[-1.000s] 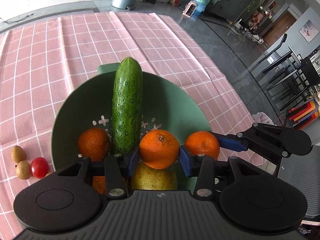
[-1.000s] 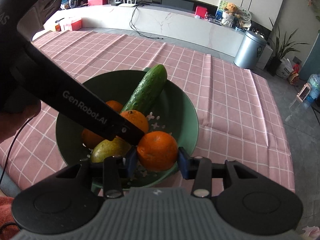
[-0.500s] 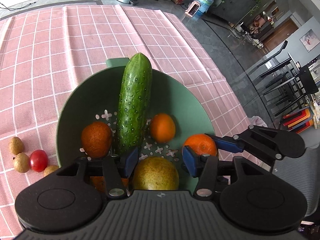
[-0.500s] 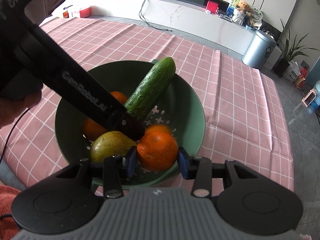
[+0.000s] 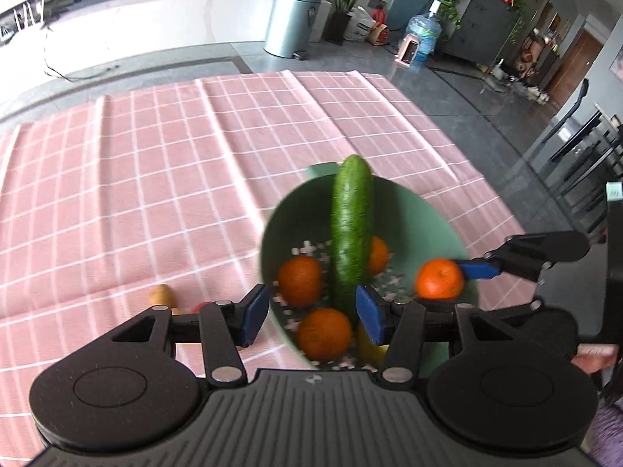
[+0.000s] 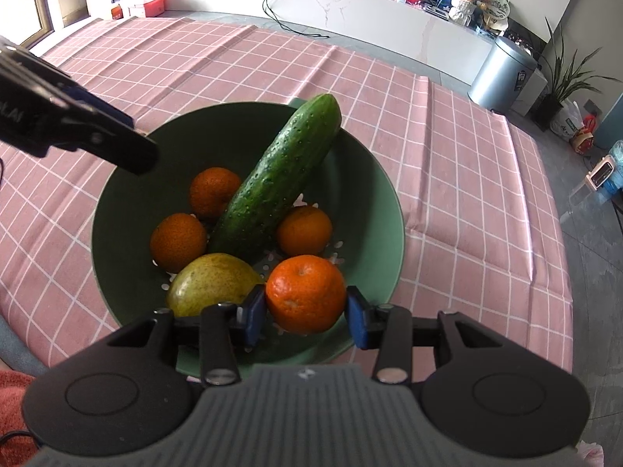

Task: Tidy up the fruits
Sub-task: 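Lower both mandarins into the colander and open both tools, then withdraw both tools from the colander toward the small fruits on the cloth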

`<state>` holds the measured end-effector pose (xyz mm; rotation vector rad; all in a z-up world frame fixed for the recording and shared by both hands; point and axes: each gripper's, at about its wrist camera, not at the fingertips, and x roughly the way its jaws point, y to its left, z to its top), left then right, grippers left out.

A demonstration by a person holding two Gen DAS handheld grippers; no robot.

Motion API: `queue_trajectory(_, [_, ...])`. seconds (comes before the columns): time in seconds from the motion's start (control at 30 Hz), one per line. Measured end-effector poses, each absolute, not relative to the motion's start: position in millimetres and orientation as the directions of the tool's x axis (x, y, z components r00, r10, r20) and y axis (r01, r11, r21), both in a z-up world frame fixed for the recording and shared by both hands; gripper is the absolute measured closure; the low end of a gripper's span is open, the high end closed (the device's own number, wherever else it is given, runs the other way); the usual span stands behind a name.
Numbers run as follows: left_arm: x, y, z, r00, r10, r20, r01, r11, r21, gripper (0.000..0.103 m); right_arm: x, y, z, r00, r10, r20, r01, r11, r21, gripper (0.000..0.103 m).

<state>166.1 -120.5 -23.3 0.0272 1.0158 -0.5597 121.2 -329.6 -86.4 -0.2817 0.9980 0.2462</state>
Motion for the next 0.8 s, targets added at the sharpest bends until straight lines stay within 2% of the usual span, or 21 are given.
queue_trajectory(0.13, [160.9,-108.5,-23.4,0.422,-0.401,-0.813,0.448,0.872,-0.198,0.043,120.1,-328.0,-85.0,0.525,0.068,-0.849,-0.321,0.939,-0.124,0.061])
queue_trajectory(0.23, [157.7,-99.0,-22.5,0.433,-0.393,-0.811,0.437,0.879,-0.192,0.043,117.4,-327.9,-80.6,0.54,0.068,-0.839,-0.307,0.944,-0.122,0.053])
queue_trajectory(0.43, [142.1,-76.3,-13.2,0.487,-0.375,-0.788,0.43,0.889,-0.158,0.043,100.8,-320.1,-64.3,0.581,0.076,-0.811,-0.272,0.956,-0.106,0.053])
queue_trajectory(0.8, [112.0,-40.6,-7.8,0.569,-0.346,-0.746,0.437,0.896,-0.083,0.043,46.7,-265.6,-38.6,0.732,0.157,-0.663,-0.101,0.987,0.122,0.053])
